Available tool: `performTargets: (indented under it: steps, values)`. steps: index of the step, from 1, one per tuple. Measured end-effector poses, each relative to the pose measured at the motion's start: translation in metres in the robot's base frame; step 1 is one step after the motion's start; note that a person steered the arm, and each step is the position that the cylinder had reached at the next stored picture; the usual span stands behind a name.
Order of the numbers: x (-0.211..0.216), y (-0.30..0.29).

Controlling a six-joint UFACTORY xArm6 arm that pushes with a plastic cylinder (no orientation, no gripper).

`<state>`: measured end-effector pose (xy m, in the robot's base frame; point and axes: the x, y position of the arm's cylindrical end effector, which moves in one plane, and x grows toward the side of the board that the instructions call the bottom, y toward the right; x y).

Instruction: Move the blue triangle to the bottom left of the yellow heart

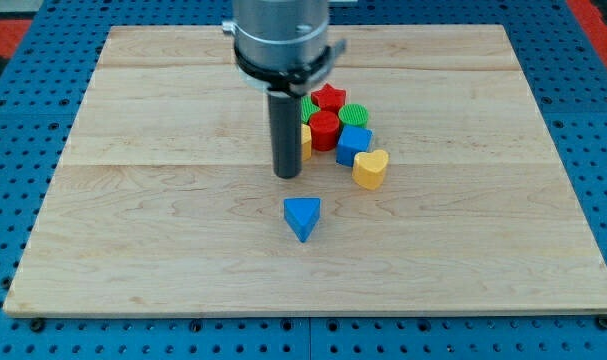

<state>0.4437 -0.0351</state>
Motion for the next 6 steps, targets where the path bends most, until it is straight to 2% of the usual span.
performTargets:
  steps: [1, 2, 4, 6]
  values:
    - [-0.007, -0.034]
    - [0.040, -0.033]
    - [0.056, -0.030]
    - [0.096, 0.055]
